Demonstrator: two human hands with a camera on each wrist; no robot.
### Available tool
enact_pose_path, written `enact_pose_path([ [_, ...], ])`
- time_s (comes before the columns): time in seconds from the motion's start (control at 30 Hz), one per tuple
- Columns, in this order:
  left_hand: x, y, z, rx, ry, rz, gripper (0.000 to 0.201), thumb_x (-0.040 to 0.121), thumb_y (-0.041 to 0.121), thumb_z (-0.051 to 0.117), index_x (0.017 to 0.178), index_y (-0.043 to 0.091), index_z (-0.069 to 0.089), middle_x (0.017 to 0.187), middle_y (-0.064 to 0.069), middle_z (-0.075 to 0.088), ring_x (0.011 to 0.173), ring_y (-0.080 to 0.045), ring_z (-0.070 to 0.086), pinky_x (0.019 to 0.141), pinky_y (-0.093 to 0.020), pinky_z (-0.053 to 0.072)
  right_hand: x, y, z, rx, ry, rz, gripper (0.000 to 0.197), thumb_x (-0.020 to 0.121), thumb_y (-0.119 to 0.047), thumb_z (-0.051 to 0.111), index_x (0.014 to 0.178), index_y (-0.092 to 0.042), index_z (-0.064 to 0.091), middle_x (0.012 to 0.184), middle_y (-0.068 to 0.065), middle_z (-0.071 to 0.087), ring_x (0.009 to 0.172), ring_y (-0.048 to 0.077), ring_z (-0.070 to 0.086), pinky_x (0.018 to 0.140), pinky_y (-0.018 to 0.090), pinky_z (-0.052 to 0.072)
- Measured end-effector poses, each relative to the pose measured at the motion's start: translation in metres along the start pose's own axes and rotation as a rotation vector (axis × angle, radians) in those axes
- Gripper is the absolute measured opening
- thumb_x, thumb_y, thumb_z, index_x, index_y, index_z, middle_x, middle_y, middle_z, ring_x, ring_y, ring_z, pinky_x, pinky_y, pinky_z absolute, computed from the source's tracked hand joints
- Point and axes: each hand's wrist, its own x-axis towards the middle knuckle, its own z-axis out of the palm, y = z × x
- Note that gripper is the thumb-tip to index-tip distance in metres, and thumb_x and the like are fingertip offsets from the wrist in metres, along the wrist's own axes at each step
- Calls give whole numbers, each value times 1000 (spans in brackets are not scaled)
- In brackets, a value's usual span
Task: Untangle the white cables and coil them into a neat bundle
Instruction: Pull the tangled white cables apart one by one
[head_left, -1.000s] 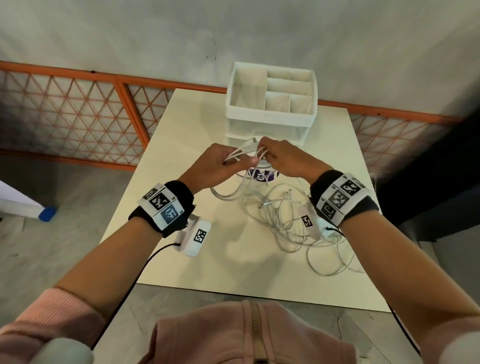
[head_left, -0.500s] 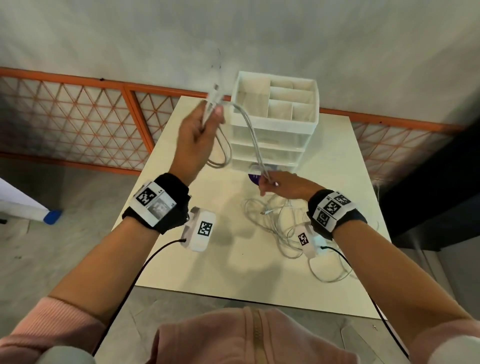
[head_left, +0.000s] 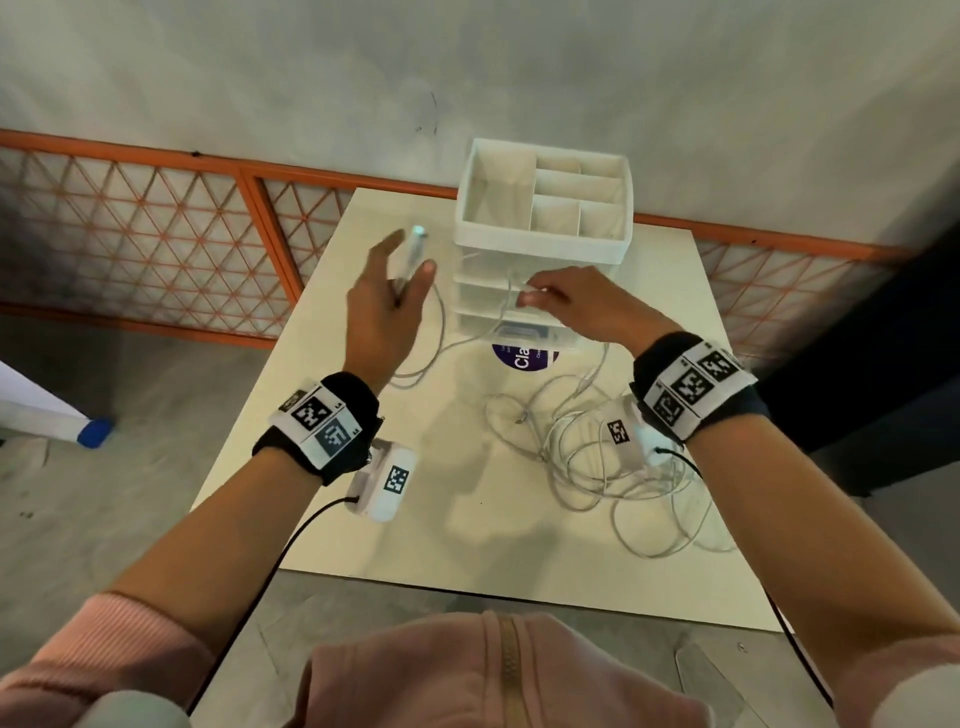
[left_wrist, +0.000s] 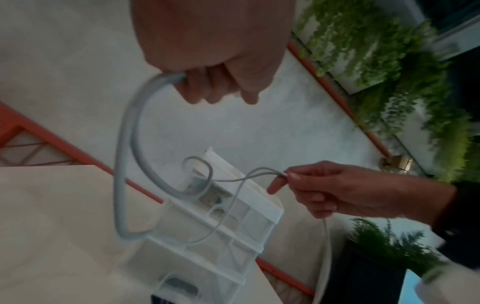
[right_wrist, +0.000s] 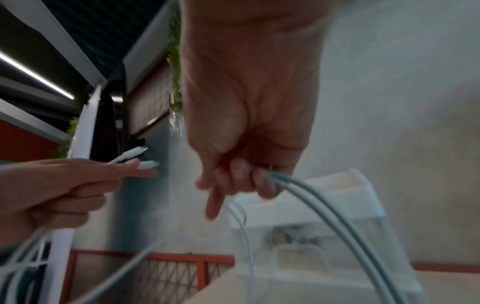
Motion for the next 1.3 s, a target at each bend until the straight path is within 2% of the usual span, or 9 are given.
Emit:
enact_pose_path([
  [0.1,-7,21,14,-161,-300,74,41,98,37,43,136,20,45,80,-15,61,55,-18,56,53,-27,45,-2,-25,-4,13,-224,-116,32,96,-38,48,111,-20,68,98,0,68,87,19,58,78,21,42],
  [0.3,-7,22,20,-152,-597,-144,44,98,47,38,75,13,55,48,11,31,39,-5,25,40,-18,24,-8,-30,-15,251,-185,-172,25,93,-33,54,102,-17,71,97,-1,73,92,20,64,86,31,47],
  [0.4,1,19,11,-158,-393,-41,42,96,44,47,58,26,46,49,10,32,43,-6,29,48,-26,28,-12,-10,-5,297,-143,-64,20,90,-30,61,93,-11,68,70,-15,65,70,12,56,74,25,45],
  [0.6,24,30,-12,-299,-57,62,44,92,50,45,61,24,27,53,1,19,45,-15,18,47,-28,17,-23,49,44,121,-243,162,23,94,-31,54,81,-16,65,98,4,64,89,16,54,70,12,37],
  [0.73,18,30,-15,-295,89,116,41,95,41,44,61,24,27,52,3,20,45,-14,17,46,-30,18,-16,68,62,32,-143,204,20,94,-21,55,95,-8,70,101,10,45,104,30,49,93,29,34],
  [0.83,12,23,-17,-242,197,144,40,96,35,45,61,25,28,52,11,23,47,-9,21,48,-27,21,-3,56,61,67,-41,197,21,92,-14,57,100,-2,71,89,7,46,100,35,50,84,27,35],
  [0.93,9,17,-21,-209,239,146,39,95,29,48,61,27,28,49,14,25,45,-5,22,48,-21,22,11,37,69,228,-10,149,14,83,-6,67,94,2,72,76,-5,52,91,30,58,78,24,43],
  [1.13,1,-1,-30,73,213,190,29,93,27,52,68,16,39,44,11,34,40,-8,37,45,-16,23,15,42,116,271,-306,152,64,81,4,66,138,-14,43,142,9,37,132,22,39,100,30,38],
  [1.3,-6,-32,-29,355,155,134,29,91,28,53,72,8,43,55,-4,47,49,-32,41,51,-30,28,-17,80,142,-121,-468,130,43,77,7,63,115,-13,63,110,8,40,106,22,46,90,31,41],
])
